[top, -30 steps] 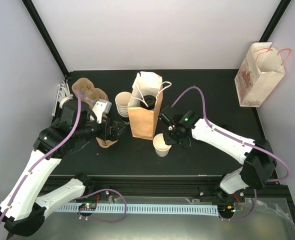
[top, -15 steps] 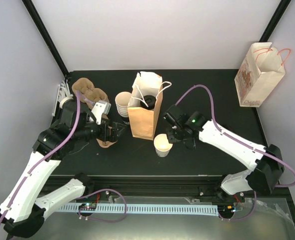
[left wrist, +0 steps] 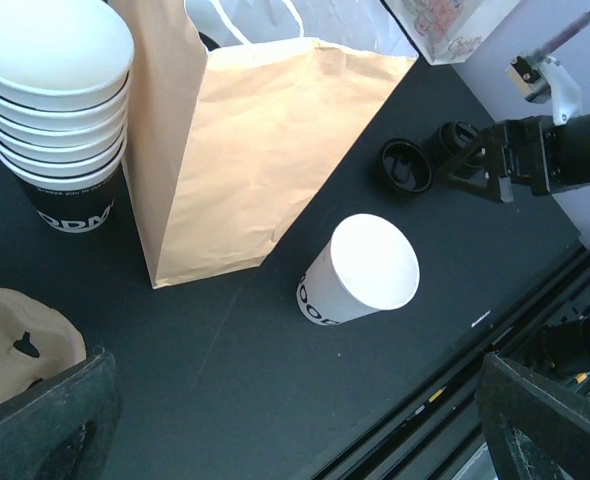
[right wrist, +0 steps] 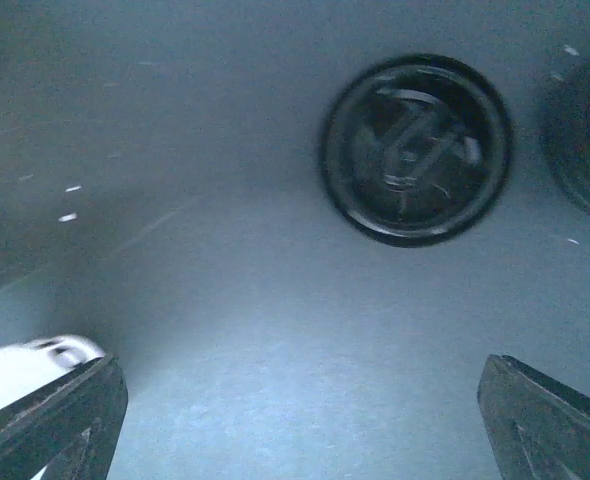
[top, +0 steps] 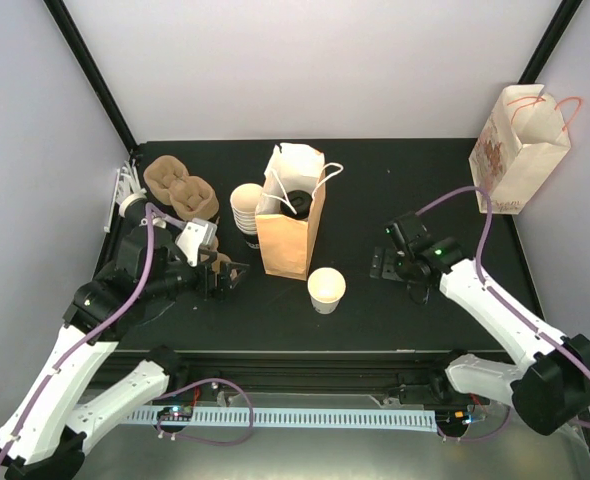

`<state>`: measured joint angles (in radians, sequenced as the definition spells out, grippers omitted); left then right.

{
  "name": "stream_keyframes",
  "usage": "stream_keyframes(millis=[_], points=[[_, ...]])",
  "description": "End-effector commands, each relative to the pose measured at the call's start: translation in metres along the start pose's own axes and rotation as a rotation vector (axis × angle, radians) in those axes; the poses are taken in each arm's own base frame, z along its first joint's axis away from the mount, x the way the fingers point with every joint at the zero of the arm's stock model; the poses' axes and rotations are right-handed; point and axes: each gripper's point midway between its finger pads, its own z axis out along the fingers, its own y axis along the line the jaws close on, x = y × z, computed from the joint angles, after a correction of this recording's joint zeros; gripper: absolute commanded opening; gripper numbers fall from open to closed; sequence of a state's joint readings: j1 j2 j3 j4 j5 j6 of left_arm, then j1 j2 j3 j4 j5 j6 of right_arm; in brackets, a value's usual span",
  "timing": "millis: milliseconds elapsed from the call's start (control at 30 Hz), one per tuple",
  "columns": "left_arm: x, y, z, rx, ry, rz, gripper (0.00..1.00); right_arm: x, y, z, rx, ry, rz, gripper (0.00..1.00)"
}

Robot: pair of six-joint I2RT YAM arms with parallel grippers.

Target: Pack the takeout coffee

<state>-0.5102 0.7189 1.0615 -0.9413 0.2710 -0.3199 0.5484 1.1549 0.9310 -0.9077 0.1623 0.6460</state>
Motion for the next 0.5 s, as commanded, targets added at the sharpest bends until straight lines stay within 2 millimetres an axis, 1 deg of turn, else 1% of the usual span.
stream_keyframes(millis=[0, 133, 167, 267, 333, 467], points=[[-0.002, -0.005, 0.001, 0.037, -0.022, -0.017, 0.99, 0.0, -0.032, 0.018, 0.083, 0.006, 0.141, 0.96], [0.001, -0.005, 0.003, 0.045, -0.017, -0.024, 0.99, 0.002, -0.053, 0.031, 0.166, 0.019, 0.19, 0.94], [0.001, -0.005, 0.003, 0.047, -0.017, -0.024, 0.99, 0.0, -0.055, 0.035, 0.165, 0.025, 0.199, 0.94], [0.001, -0.005, 0.002, 0.047, -0.024, -0.022, 0.99, -0.01, -0.059, 0.045, 0.148, 0.028, 0.224, 1.0], [0.002, -0.005, 0.002, 0.046, -0.024, -0.022, 0.99, -0.019, -0.063, 0.05, 0.15, 0.02, 0.232, 1.0], [0.005, -0.004, 0.003, 0.046, -0.015, -0.033, 0.99, -0.028, -0.075, 0.061, 0.171, 0.031, 0.275, 0.93]])
